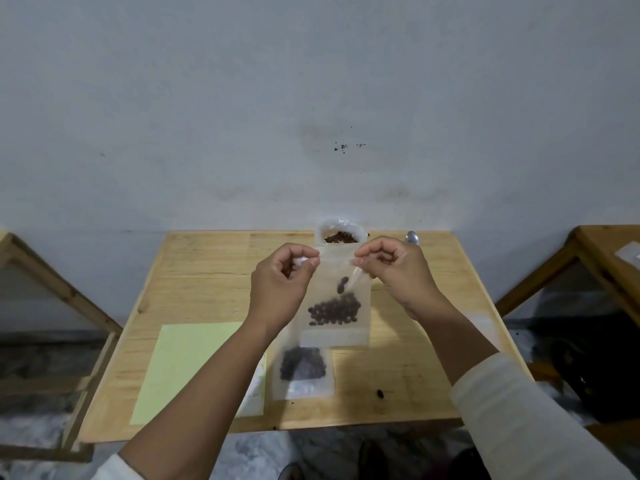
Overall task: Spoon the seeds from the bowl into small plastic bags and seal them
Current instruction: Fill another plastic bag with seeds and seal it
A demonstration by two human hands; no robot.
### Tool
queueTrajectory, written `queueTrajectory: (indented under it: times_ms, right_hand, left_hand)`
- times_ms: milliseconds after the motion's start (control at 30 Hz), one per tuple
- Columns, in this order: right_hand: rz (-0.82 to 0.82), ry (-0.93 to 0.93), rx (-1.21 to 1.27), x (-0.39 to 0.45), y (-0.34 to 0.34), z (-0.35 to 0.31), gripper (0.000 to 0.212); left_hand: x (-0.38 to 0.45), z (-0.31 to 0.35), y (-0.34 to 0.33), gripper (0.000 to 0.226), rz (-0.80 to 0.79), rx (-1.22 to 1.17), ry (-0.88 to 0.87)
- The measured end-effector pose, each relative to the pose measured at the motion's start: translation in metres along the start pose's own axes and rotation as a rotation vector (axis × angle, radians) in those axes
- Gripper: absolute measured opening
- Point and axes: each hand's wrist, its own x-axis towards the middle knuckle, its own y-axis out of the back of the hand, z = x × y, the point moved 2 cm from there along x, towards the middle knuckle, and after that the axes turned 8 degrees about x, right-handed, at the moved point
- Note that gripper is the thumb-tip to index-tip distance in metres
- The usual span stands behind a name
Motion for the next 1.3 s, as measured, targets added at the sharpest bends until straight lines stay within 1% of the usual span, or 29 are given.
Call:
queueTrajectory:
  times_ms: [133, 267, 467, 567, 667, 733, 800, 900, 1000, 1067, 1167, 1233, 1300]
  right_hand:
    - [-0.078, -0.044, 0.021, -0.002, -0.006, 0.003, 0.010]
    - [-0.089, -0.055, -0.019, -0.006, -0.015, 0.006, 0.006]
    - [-0.044, -0.090, -0.015, -0.009, -0.026, 0.017, 0.009]
    - [-0.008, -0.115, 0.045, -0.011, -0.033, 0.024, 0.009]
    - [-0.088, -0.215, 0.080, -0.012, -0.033, 0.032, 0.009]
    - [-0.134, -0.280, 0.013, -0.017, -0.033, 0.044, 0.009]
    - [-0.105, -0.314, -0.027, -0.023, -0.034, 0.059, 0.007]
    - [-0.014, -0.399, -0.052, -0.028, -0.041, 0.087, 0.007]
    - [0.024, -0.458, -0.152, -0.028, -0.050, 0.121, 0.010]
    - [0.052, -0.457, -0.226, -0.028, -0.055, 0.140, 0.008]
    - [0.077, -0.451, -0.300, -0.029, -0.061, 0.159, 0.005]
    - [0.073, -0.409, -0.382, -0.031, -0.066, 0.166, 0.007]
    - [0.062, -0.329, -0.494, -0.033, -0.070, 0.168, 0.013]
  left_hand:
    - [0.002, -0.005, 0.006, 0.012, -0.069, 0.076, -0.024]
    - [-0.003, -0.006, 0.000, 0.006, -0.104, 0.062, -0.004]
    - [-0.010, -0.013, -0.005, 0.006, -0.060, 0.100, 0.024]
    - [-0.009, -0.015, -0.004, 0.007, -0.044, 0.155, 0.026]
    - [-0.004, -0.024, 0.001, 0.007, -0.022, 0.162, 0.078]
    - [-0.002, -0.036, 0.007, 0.004, -0.005, 0.151, 0.138]
    - [-0.004, -0.051, 0.009, 0.005, -0.044, 0.203, 0.179]
    - [-0.018, -0.078, 0.008, 0.018, -0.100, 0.318, 0.243]
    - [-0.032, -0.108, 0.006, 0.029, -0.124, 0.423, 0.299]
    - [-0.038, -0.122, 0.003, 0.035, -0.157, 0.486, 0.311]
    - [-0.039, -0.135, -0.002, 0.042, -0.197, 0.577, 0.280]
    - [-0.040, -0.141, -0.005, 0.044, -0.235, 0.649, 0.268]
    - [-0.042, -0.147, -0.006, 0.043, -0.257, 0.689, 0.237]
